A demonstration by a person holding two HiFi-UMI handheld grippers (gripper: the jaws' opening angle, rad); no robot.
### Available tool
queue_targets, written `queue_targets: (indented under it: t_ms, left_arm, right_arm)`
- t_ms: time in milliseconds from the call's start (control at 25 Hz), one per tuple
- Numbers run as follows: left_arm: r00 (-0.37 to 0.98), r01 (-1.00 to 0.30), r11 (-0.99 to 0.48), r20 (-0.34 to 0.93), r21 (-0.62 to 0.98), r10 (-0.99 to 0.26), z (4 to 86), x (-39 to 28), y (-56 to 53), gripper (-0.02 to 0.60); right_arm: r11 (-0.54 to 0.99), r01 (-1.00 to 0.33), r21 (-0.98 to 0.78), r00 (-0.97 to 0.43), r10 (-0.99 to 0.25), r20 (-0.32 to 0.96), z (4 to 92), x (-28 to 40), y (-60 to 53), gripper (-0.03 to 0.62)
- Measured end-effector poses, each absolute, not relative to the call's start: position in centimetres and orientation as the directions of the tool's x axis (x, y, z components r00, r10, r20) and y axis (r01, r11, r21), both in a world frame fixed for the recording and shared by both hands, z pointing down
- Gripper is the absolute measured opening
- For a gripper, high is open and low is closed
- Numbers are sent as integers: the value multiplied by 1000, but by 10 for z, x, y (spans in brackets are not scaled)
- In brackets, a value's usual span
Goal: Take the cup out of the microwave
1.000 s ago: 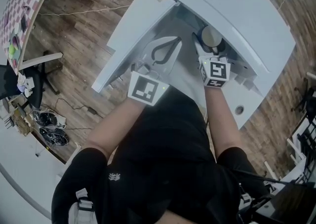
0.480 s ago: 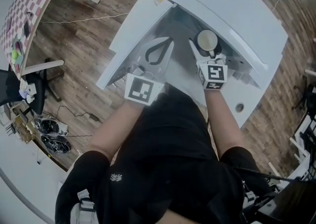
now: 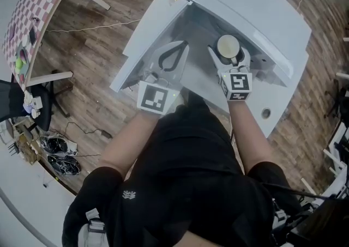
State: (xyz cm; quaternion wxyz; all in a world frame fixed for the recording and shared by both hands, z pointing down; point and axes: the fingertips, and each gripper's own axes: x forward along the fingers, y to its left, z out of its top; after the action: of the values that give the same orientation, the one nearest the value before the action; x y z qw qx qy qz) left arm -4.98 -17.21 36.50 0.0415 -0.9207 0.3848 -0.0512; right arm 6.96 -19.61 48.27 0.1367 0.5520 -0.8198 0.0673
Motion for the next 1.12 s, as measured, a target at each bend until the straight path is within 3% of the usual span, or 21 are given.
queue_targets:
  t_ms: [1120]
  left_arm:
    - [708, -695, -704, 31, -147, -705, 314, -49, -151, 1]
  right_arm:
    - [490, -871, 28, -467, -845, 259, 383, 93, -134, 397]
